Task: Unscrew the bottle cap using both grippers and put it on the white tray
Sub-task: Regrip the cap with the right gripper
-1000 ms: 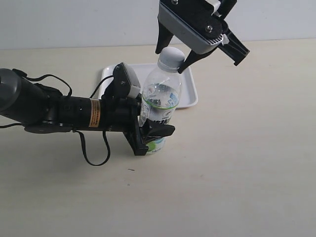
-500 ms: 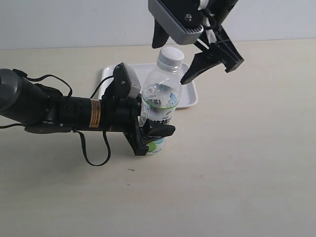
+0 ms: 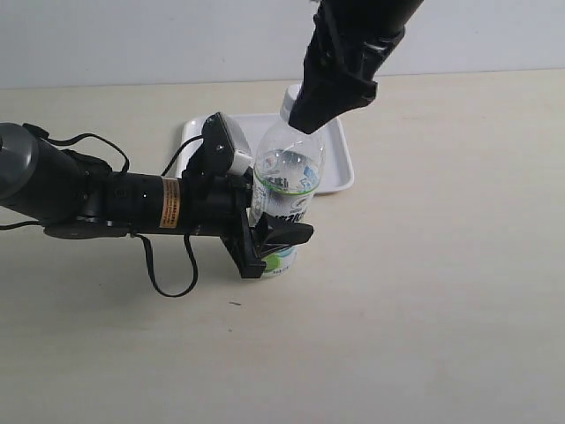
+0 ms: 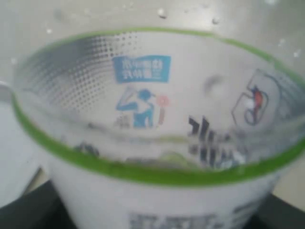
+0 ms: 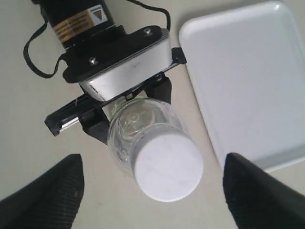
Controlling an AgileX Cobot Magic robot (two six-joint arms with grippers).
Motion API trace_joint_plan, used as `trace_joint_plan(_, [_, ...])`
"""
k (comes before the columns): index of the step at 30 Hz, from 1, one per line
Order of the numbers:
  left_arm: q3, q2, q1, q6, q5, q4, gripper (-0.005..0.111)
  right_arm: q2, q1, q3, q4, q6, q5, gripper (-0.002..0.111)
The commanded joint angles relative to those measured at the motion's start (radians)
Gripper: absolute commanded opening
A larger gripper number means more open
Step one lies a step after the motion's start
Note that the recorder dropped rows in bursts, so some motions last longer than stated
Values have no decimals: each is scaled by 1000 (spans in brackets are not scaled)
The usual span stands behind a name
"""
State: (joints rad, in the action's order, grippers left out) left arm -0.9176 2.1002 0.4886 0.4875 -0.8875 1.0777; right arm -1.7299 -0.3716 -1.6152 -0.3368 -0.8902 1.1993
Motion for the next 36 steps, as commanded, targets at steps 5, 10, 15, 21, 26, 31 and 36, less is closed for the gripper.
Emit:
trace_joint_plan(5, [0,-6,0,7,-24,-15,0,7,-1,3,-3,334,-2,76])
trace_joint_plan(10, [0,-6,0,7,-24,-15,0,7,-1,3,-5,478,-42,76])
trace_joint_plan(15, [0,-6,0,7,-24,-15,0,7,-1,3,-7,536,-73,76])
trace_joint_plan(21, [0,-6,0,7,-24,-15,0,5,-1,3,-7,562,-73,76])
trace_joint_plan(26, [0,-6,0,7,-26,-15,0,5,-1,3,0,562,-73,76])
trace_joint_plan(31, [0,-6,0,7,-26,-15,0,5,-1,3,8,562,-67,76])
trace_joint_plan(36, [0,-6,0,7,-26,-15,0,1,-1,3,12,560,-63,76])
